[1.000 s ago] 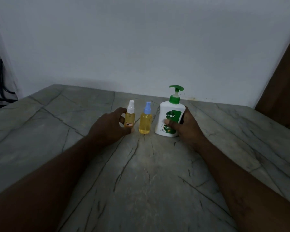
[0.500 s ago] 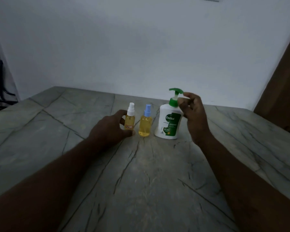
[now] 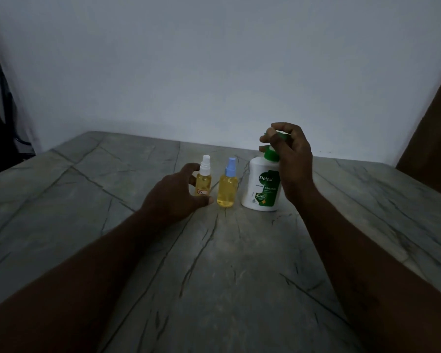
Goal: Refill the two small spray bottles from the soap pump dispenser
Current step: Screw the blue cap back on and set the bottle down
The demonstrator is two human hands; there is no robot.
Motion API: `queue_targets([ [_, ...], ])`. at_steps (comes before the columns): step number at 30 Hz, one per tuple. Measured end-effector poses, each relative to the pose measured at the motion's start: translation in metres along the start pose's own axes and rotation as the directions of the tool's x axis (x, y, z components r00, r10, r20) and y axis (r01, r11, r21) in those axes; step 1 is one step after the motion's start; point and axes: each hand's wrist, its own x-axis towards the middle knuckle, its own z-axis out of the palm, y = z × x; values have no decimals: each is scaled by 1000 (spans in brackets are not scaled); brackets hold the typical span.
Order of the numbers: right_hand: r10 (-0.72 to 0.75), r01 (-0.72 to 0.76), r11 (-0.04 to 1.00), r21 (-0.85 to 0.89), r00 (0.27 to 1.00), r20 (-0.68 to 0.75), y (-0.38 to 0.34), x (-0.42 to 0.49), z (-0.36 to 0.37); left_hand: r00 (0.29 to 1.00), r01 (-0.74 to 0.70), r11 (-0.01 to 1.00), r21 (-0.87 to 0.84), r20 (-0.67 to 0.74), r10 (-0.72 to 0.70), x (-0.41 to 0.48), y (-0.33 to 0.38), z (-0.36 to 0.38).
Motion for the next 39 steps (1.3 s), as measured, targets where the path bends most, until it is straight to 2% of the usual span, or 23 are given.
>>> queue_targets([
  [9, -12, 12, 1000, 6, 1000, -3, 6, -2, 9, 1000, -15, 1000, 0, -10, 15, 1, -1, 3],
  [23, -54, 47, 993, -108, 997, -57, 13, -5, 15, 999, -27, 1000, -6, -21, 27, 6, -8, 6],
  [26, -37, 25, 985, -168, 997, -67, 19, -8, 10, 996, -52, 998, -34, -79, 50, 5, -7, 4],
  [29, 12, -23, 970, -241, 999, -50, 24, -15, 1, 962, -158, 986, -48, -232, 142, 5, -8, 0],
  [33, 57, -53, 940, -338, 998, 4, 27, -29, -15, 915, -222, 975, 20, -341, 215, -1, -2, -6],
  [37, 69, -36, 902, -430, 996, 62, 22, -50, -29, 786, -295, 946, 134, -529, 320, -9, 26, -22],
  [39, 56, -8, 861, -508, 995, 79, 17, -59, -35, 737, -328, 930, 167, -570, 363, -15, 44, -32],
])
